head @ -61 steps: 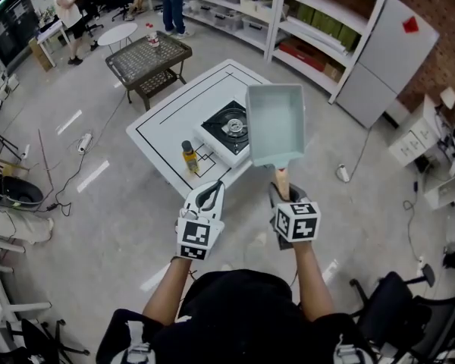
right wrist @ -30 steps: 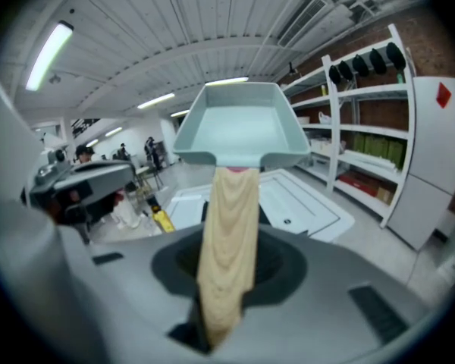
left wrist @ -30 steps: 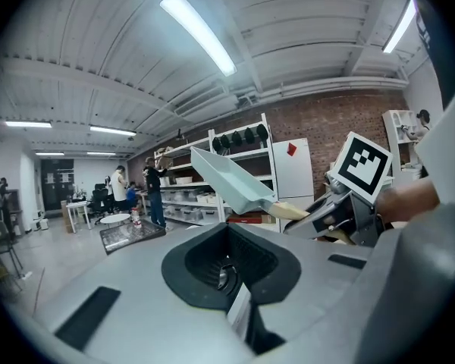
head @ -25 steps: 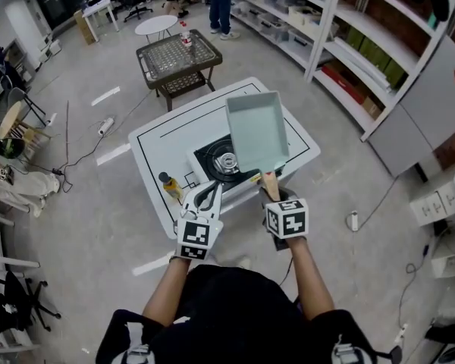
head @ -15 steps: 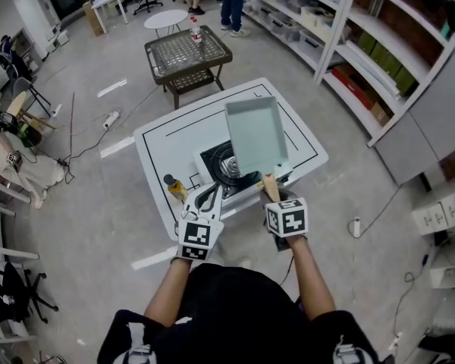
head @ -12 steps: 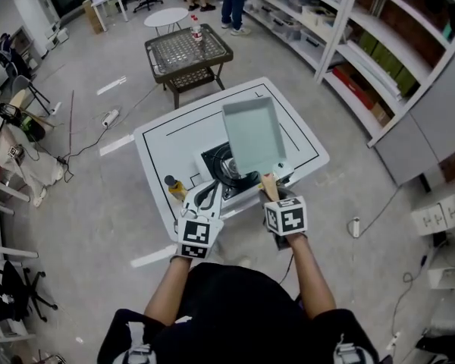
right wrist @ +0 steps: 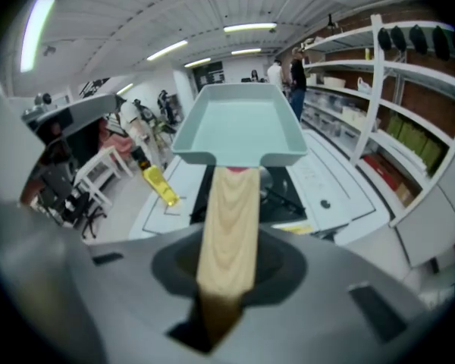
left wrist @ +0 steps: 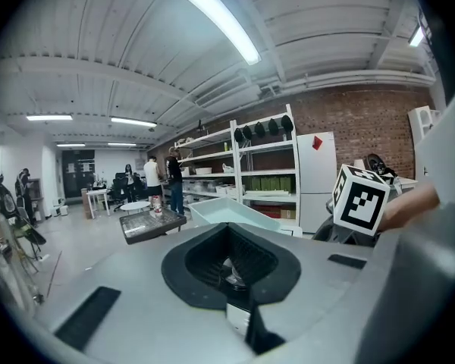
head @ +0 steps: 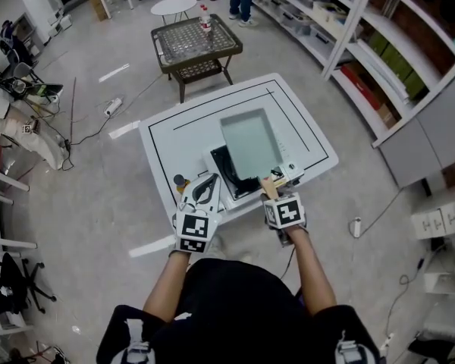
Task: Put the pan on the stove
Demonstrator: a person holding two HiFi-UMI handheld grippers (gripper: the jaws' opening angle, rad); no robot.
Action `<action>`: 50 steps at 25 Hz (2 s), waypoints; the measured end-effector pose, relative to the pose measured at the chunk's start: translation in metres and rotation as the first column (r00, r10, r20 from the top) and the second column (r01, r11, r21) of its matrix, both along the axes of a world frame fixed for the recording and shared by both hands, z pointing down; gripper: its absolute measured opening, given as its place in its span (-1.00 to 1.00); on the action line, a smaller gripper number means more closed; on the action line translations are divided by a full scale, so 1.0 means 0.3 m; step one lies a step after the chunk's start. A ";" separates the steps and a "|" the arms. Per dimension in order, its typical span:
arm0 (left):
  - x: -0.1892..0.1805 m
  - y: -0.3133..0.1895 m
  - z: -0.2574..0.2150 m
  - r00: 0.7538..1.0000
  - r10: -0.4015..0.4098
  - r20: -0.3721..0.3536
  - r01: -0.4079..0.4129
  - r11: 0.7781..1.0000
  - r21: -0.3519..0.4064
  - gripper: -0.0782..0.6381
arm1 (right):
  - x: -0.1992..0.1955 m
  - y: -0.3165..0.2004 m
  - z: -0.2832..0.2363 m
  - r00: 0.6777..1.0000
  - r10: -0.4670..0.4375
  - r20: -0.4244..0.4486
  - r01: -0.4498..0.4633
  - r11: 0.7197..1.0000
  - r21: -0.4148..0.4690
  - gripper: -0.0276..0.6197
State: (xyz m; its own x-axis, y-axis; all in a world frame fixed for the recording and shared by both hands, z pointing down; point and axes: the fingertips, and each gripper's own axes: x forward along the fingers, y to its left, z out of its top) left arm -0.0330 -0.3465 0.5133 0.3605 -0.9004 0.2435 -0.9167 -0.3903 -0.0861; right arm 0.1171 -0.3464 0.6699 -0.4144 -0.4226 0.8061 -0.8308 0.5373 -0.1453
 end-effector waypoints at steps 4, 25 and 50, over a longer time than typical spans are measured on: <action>-0.027 -0.015 0.021 1.000 -0.003 -0.004 0.003 1.000 -0.011 -0.72 | -0.009 0.009 0.079 0.999 -0.005 -0.039 0.003 0.998 -0.058 -0.62; -0.044 -0.049 0.049 1.000 0.017 -0.008 -0.017 0.999 -0.032 -0.71 | 0.004 0.070 0.227 0.980 -0.093 -0.174 0.059 0.980 -0.192 -0.61; -0.024 -0.061 0.037 0.998 0.066 -0.019 -0.067 0.998 -0.020 -0.71 | -0.035 0.073 0.198 0.990 -0.066 -0.126 0.040 0.979 -0.200 -0.59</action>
